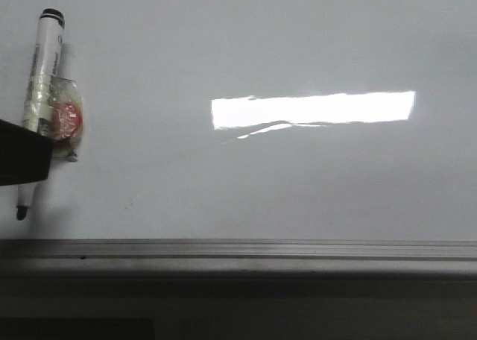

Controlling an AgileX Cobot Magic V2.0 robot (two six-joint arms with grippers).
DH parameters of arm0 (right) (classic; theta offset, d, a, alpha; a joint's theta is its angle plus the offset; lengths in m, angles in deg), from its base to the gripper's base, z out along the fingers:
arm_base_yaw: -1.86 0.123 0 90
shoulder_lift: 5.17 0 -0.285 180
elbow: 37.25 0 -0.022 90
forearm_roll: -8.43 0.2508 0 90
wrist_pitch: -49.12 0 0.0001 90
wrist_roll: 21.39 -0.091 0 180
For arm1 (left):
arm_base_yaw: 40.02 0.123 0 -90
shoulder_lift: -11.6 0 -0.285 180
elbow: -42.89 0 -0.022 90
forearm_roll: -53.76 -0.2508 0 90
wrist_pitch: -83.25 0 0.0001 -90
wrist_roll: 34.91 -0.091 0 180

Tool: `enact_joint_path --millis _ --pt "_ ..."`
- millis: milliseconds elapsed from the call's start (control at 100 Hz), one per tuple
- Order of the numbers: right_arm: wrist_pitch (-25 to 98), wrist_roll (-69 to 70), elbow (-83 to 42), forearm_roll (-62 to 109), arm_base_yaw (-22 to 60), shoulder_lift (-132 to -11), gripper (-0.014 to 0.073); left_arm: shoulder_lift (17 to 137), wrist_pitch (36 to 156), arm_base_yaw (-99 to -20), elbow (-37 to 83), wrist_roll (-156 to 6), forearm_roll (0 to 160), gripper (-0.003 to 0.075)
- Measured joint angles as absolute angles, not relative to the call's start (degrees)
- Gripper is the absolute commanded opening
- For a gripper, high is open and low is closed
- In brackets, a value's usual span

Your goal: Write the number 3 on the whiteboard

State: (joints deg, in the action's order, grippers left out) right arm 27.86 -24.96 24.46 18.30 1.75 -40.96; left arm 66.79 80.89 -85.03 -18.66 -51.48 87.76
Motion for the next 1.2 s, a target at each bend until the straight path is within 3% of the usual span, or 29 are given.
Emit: enact_joint_path --millis 70,140,220,280,490,820,920,1020,1070,1200 --pt "27.86 -24.96 24.46 18.30 1.75 -40.96 -0.0054 68.54 79.52 -85.17 -18.66 -51.48 87.99 0.0414" --pt "28.08 -24.96 24.46 18.30 1.75 -40.96 -0.0054 69.96 78.48 -85.40 -18.53 -51.58 88.73 0.0336" --pt "28.66 -24.96 24.46 18.30 1.75 -40.96 -0.0054 72.00 77.79 -85.42 -18.03 -51.58 90.14 0.0161" --pt "28.87 -24.96 24.46 18.30 1.75 -40.96 -0.0054 73.87 77.56 -85.53 -17.89 -51.61 91.31 -0.0019" --pt "28.87 -24.96 24.18 18.30 4.07 -40.96 -0.0054 76.81 77.33 -86.04 -17.13 -51.61 90.22 -0.0020" --pt "28.67 -21.39 18.22 18.30 28.91 -48.19 -0.0041 72.75 78.44 -85.94 -18.05 -51.61 72.03 -0.0020" --pt "28.67 -18.28 14.85 18.30 37.96 -53.08 0.0085 71.79 78.46 -85.82 -18.21 -51.71 62.82 -0.0020" --pt "29.61 -16.75 11.41 18.30 46.02 -58.13 0.0312 71.54 77.22 -86.27 -18.31 -51.70 55.09 -0.0020" --pt "30.54 -16.34 9.78 18.30 49.22 -60.37 0.0386 71.54 75.92 -87.14 -18.31 -51.70 51.88 -0.0020" --pt "32.52 -16.24 5.66 18.30 54.27 -65.47 0.0394 71.54 73.03 -90.21 -18.34 -51.70 47.34 -0.0020"
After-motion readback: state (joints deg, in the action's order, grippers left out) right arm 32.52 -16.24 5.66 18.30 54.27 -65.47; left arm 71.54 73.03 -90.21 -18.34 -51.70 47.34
